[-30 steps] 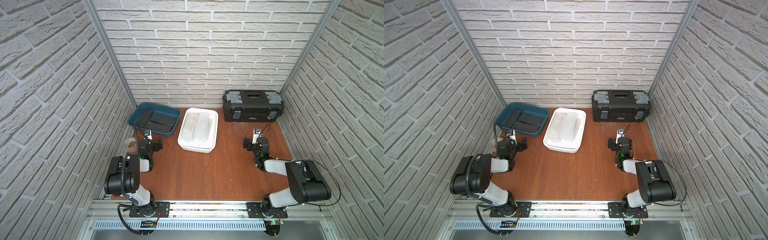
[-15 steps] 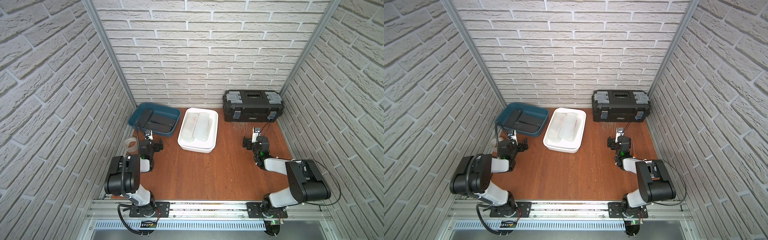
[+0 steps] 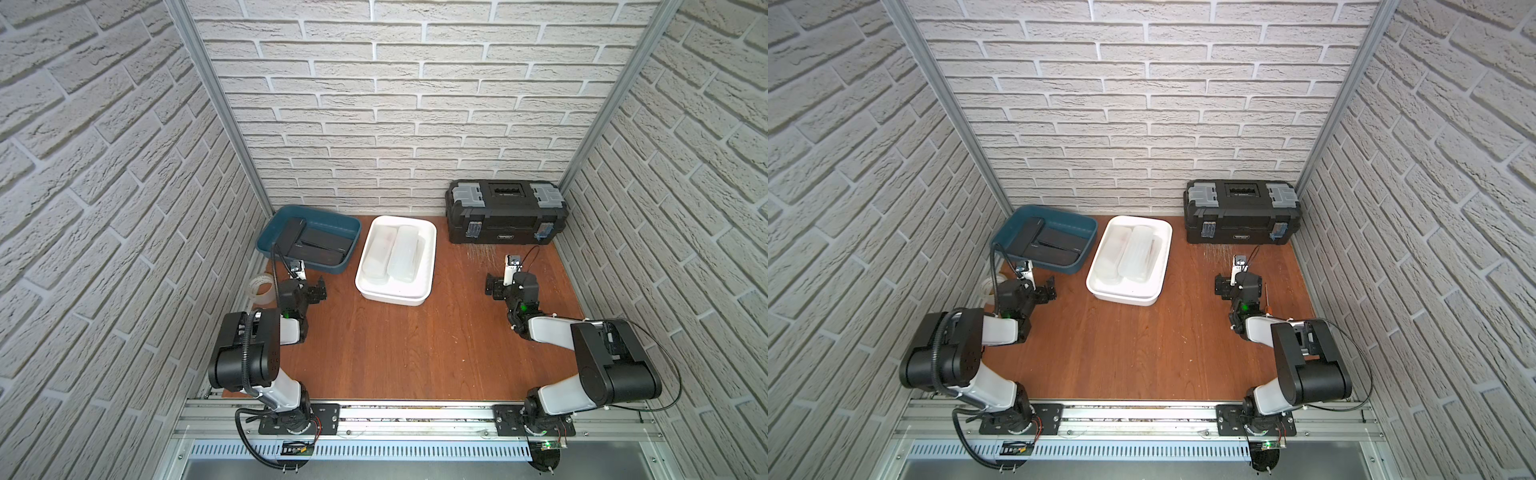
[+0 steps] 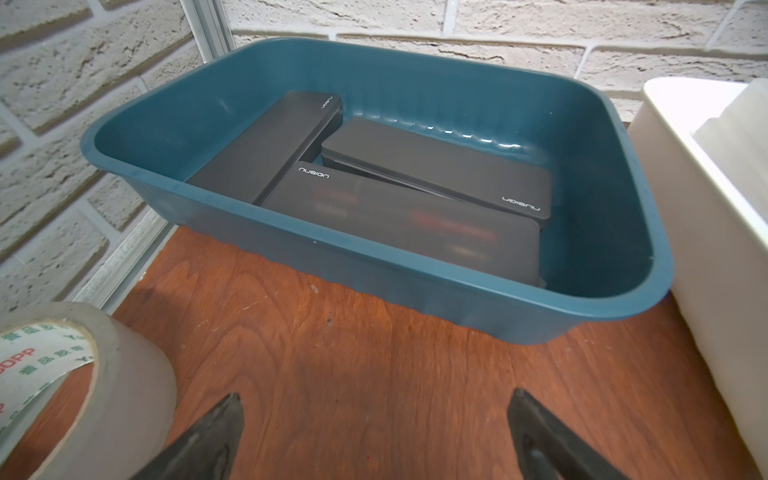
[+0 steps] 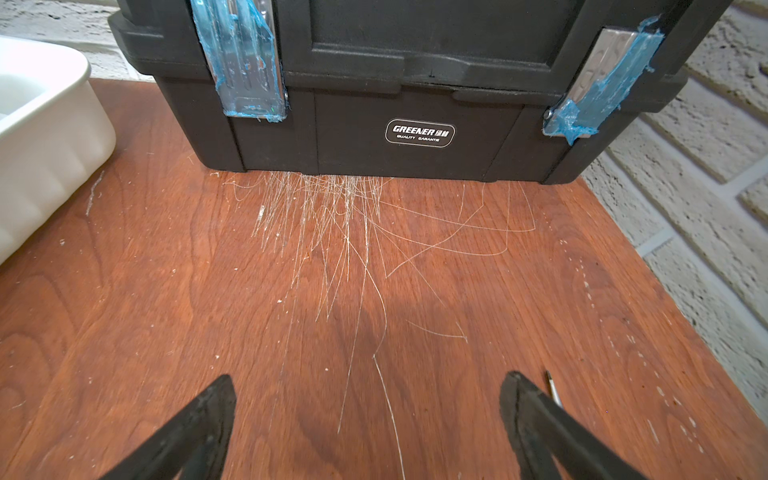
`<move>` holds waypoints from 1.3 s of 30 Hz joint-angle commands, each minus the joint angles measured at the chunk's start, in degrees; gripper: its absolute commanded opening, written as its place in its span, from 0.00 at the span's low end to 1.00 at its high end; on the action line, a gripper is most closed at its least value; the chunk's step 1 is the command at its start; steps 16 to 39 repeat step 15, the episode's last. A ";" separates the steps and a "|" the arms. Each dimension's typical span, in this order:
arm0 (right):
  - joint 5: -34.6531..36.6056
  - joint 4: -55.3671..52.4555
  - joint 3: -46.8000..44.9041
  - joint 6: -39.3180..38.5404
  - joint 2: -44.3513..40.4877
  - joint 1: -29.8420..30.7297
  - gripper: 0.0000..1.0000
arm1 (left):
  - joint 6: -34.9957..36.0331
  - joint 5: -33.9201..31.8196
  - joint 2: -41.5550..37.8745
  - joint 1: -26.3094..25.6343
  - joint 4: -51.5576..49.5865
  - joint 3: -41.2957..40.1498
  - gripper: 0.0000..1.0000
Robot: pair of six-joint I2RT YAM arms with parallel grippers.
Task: Place the pencil cases by color into the storage box
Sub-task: Reset both arms
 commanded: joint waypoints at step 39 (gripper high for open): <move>-4.13 1.49 0.66 0.17 -0.26 -1.87 0.99 | 0.99 -0.58 0.00 -0.20 1.82 0.67 0.98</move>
